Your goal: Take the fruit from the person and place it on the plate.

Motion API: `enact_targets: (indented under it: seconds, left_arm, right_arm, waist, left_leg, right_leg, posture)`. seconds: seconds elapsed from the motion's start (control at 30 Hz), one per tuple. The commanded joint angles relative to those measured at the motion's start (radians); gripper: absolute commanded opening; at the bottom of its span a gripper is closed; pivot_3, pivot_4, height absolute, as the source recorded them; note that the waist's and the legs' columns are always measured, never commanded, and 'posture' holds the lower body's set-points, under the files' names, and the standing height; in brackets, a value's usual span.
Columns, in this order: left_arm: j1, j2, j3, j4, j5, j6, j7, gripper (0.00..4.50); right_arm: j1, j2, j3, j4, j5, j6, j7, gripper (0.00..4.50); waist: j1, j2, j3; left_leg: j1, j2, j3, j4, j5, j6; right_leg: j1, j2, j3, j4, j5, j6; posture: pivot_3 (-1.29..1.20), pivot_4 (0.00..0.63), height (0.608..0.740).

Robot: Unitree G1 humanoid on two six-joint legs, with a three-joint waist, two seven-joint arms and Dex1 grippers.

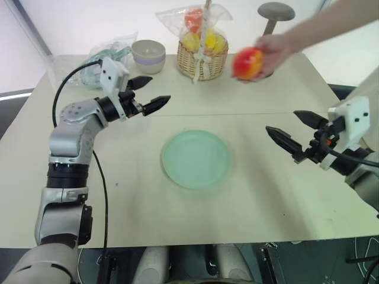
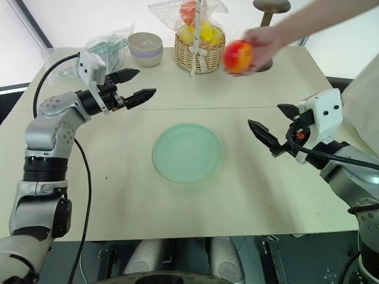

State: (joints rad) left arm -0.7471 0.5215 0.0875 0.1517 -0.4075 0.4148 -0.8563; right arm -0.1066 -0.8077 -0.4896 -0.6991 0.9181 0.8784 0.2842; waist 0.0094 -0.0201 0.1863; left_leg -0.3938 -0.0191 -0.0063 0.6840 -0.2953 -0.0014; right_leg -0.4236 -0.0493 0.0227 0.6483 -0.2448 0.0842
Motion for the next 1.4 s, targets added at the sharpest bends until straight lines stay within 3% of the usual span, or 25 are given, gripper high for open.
enact_targets:
  seconds: [0.03,0.5,0.83,1.13,1.4]
  left_arm:
    - [-0.007,0.008,0.026,-0.062,-0.026,0.024,0.018,4.43]
    - [-0.059,-0.118,0.002,-0.207,-0.098,0.171,0.16,4.43]
    - [-0.321,-0.203,-0.047,0.103,0.008,0.015,0.154,4.43]
    - [-0.171,-0.122,0.035,0.014,-0.008,0.008,0.187,4.43]
    - [-0.106,-0.081,0.084,-0.048,-0.011,0.015,0.245,4.43]
  right_arm:
    - [-0.002,0.001,-0.023,-0.036,0.015,-0.006,-0.017,4.5]
    - [-0.043,-0.008,0.01,-0.021,0.014,-0.012,-0.021,4.5]
    - [-0.124,-0.005,0.078,0.016,-0.021,-0.024,-0.014,4.5]
    - [-0.384,0.175,0.237,0.07,-0.114,-0.004,-0.236,4.5]
    - [-0.492,0.297,0.292,0.178,-0.209,-0.026,-0.293,4.5]
  waist:
    - [0.001,0.0,0.0]
    - [0.002,0.0,0.0]
    - [-0.002,0.0,0.0]
    - [-0.026,0.0,0.0]
    - [-0.014,0.0,0.0]
  left_leg:
    - [0.0,0.0,0.0,0.0,0.0,0.0]
    - [0.0,0.0,0.0,0.0,0.0,0.0]
    - [0.0,-0.001,0.0,0.0,0.0,0.0]
    - [0.0,0.001,0.0,-0.002,0.0,0.0]
    - [-0.004,-0.003,0.0,-0.001,0.001,-0.001]
  right_leg:
    - [0.0,0.0,0.0,0.0,0.0,0.0]
    - [0.0,0.0,0.0,0.0,0.0,0.0]
    - [0.001,0.003,-0.001,-0.001,0.0,0.0]
    - [-0.002,0.002,0.001,0.001,0.0,0.0]
    - [-0.004,-0.002,0.0,0.0,0.0,0.0]
  posture:
    - [0.0,0.15,0.74]
    - [0.0,0.15,0.74]
    - [0.0,0.15,0.74]
    - [0.0,0.15,0.74]
    - [0.0,0.15,0.74]
